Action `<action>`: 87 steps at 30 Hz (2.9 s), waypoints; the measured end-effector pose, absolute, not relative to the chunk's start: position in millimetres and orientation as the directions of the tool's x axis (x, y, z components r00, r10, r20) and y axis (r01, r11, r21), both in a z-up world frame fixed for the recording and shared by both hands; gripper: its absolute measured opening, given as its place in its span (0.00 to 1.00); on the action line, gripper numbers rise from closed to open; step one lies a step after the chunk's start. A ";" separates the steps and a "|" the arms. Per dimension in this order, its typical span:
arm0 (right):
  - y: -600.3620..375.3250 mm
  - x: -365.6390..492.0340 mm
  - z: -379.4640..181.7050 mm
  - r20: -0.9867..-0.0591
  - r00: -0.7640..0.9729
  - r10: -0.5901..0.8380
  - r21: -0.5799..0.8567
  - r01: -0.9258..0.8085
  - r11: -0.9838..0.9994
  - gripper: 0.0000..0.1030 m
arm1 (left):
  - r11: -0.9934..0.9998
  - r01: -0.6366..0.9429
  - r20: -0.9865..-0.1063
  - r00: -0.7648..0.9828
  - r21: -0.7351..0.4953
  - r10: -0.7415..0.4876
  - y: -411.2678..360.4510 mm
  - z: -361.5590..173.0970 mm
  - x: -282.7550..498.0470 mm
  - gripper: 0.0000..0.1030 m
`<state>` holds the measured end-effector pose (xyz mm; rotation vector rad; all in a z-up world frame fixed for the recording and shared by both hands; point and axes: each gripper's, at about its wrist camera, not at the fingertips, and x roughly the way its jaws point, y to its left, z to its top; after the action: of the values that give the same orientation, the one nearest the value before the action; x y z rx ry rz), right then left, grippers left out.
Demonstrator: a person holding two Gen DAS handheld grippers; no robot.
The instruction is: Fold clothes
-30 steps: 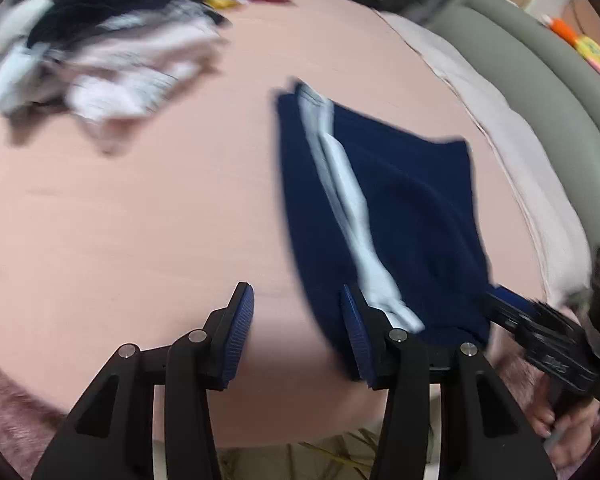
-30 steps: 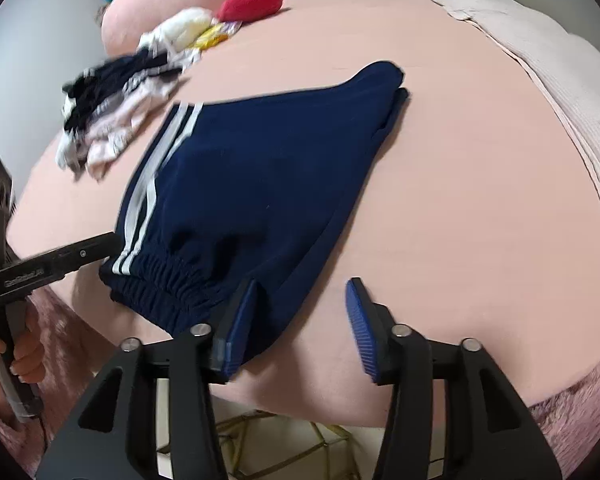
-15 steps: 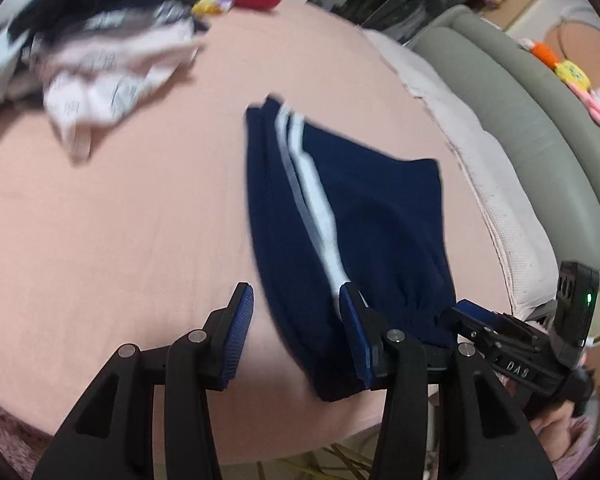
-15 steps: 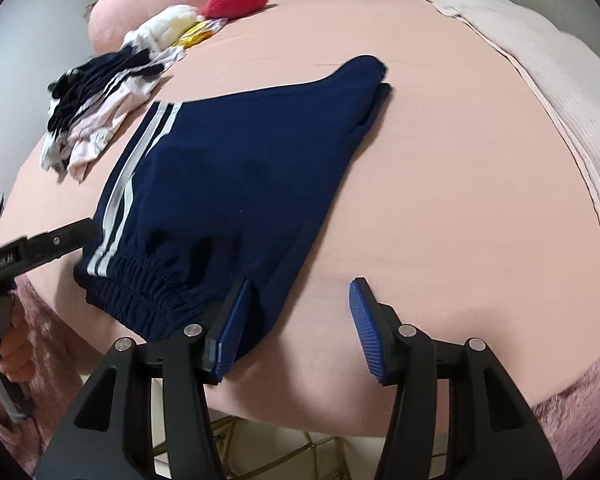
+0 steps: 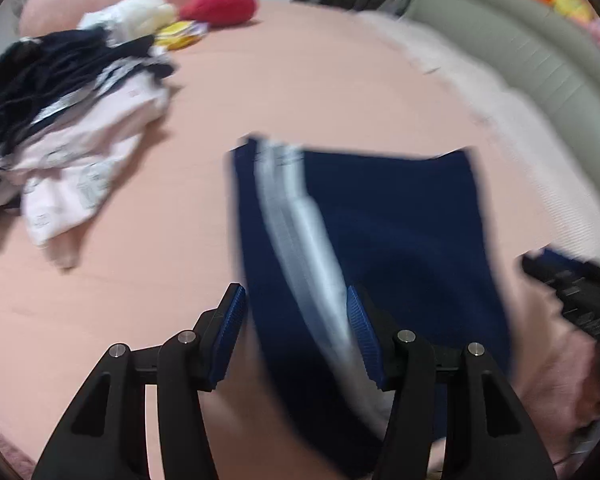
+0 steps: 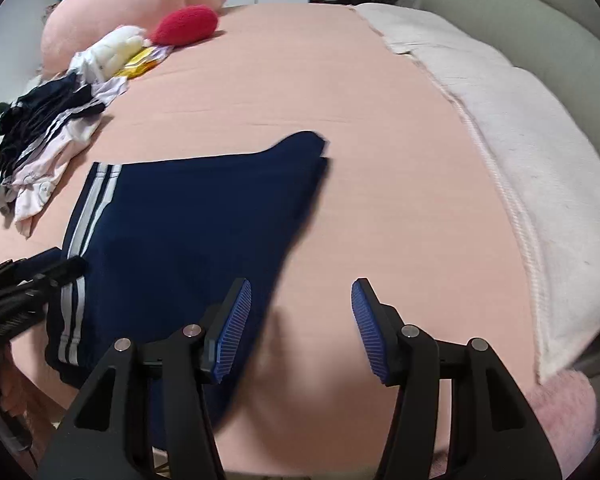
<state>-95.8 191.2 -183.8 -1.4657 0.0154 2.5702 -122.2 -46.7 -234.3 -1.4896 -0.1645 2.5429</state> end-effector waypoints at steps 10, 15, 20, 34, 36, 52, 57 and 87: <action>228.3 -161.7 -189.8 -0.863 -0.504 0.037 0.075 -0.199 -0.977 0.64 | -0.909 -0.078 -0.783 -0.483 -0.409 0.393 -80.4 -227.0 -171.0 0.53; 226.7 -198.1 -205.0 -0.877 -0.471 0.096 -0.029 -0.149 -0.988 0.64 | -0.925 -0.091 -0.811 -0.454 -0.370 0.369 -75.3 -246.8 -204.2 0.40; 246.1 -217.1 -216.2 -0.895 -0.446 0.032 0.051 -0.174 -0.983 0.70 | -0.906 -0.117 -0.794 -0.445 -0.408 0.415 -84.2 -251.6 -216.7 0.37; 213.6 -254.9 -208.4 -0.859 -0.509 0.055 -0.065 0.001 -0.998 0.24 | -0.944 -0.122 -0.837 -0.437 -0.307 0.329 -62.2 -246.6 -236.5 0.22; 218.9 -256.4 -204.4 -0.866 -0.499 0.036 -0.034 -0.013 -0.999 0.27 | -0.938 -0.088 -0.827 -0.450 -0.336 0.338 -64.8 -240.3 -227.7 0.24; 164.6 -100.6 -197.2 -0.907 -0.420 -0.003 -0.034 0.081 -0.996 0.41 | -0.961 -0.103 -0.874 -0.401 -0.255 0.275 -14.6 -222.8 -82.9 0.35; 156.9 -81.8 -188.5 -0.879 -0.477 -0.004 -0.040 0.083 -0.996 0.49 | -0.967 -0.109 -0.860 -0.442 -0.230 0.254 -7.9 -216.8 -61.3 0.34; 180.3 -72.4 -221.0 -0.879 -0.428 -0.211 0.216 0.037 -0.976 0.56 | -0.773 0.008 -0.711 -0.399 -0.634 0.579 -40.3 -259.9 -51.1 0.35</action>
<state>-72.4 180.3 -221.0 -1.7475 0.2700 2.7734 -51.1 -40.3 -259.9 -1.4614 -0.8012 2.2214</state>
